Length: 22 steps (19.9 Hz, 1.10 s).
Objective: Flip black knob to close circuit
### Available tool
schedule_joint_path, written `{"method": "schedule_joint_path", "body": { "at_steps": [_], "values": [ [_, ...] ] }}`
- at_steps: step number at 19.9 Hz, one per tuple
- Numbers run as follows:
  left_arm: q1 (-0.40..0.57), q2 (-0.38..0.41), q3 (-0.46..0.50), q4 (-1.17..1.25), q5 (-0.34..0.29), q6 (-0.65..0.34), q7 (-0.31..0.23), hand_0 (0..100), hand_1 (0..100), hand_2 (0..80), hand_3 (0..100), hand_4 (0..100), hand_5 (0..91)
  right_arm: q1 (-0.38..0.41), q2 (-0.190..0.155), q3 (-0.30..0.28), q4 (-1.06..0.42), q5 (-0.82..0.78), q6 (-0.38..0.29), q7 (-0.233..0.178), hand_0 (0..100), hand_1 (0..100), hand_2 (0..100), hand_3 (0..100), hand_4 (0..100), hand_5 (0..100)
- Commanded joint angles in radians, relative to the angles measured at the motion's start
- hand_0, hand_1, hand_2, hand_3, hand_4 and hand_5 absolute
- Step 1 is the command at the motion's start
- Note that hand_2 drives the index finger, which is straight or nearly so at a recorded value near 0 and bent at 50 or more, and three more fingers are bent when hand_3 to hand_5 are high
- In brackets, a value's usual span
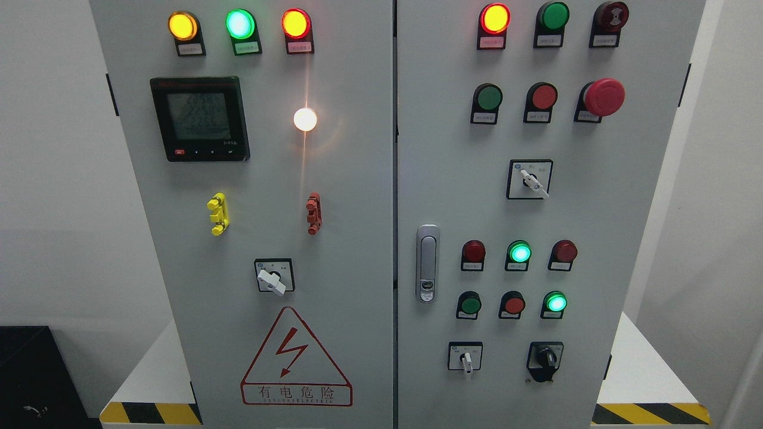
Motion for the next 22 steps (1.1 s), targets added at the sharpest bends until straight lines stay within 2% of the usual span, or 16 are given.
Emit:
{"method": "schedule_joint_path", "body": {
  "at_steps": [1,7,10,14,16,19,20,22],
  "values": [
    [0.021,0.000,0.000,-0.023,0.000,-0.001,0.000,12,56,0.0,0,0,0.0,-0.004,0.004,-0.004,0.047,-0.002,-0.002,-0.001,0,15,0,0,0,0],
    [0.021,0.000,0.000,-0.023,0.000,-0.001,0.000,12,56,0.0,0,0,0.0,-0.005,0.004,-0.006,0.039,-0.012,-0.002,-0.001,0,15,0,0,0,0],
    [0.021,0.000,0.000,-0.023,0.000,-0.001,0.000,12,56,0.0,0,0,0.0,-0.005,0.002,-0.007,0.021,-0.012,-0.032,-0.005,0,15,0,0,0,0],
    [0.021,0.000,0.000,-0.023,0.000,-0.001,0.000,12,56,0.0,0,0,0.0,-0.005,-0.007,-0.009,-0.072,-0.011,-0.032,-0.018,0,14,0,0,0,0],
    [0.021,0.000,0.000,-0.023,0.000,-0.001,0.000,12,56,0.0,0,0,0.0,-0.004,-0.009,-0.016,-0.146,-0.011,-0.034,-0.045,0,14,0,0,0,0],
    [0.021,0.000,0.000,-0.023,0.000,-0.001,0.000,12,56,0.0,0,0,0.0,0.002,-0.007,-0.020,-0.270,-0.009,-0.036,-0.056,0,14,0,0,0,0],
    [0.021,0.000,0.000,-0.023,0.000,-0.001,0.000,12,56,0.0,0,0,0.0,0.004,-0.007,-0.018,-0.310,-0.009,-0.036,-0.061,0,14,0,3,0,0],
    [0.021,0.000,0.000,-0.023,0.000,-0.001,0.000,12,56,0.0,0,0,0.0,0.010,-0.007,-0.009,-0.379,-0.008,-0.045,-0.076,0,14,7,14,13,0]
  ]
}}
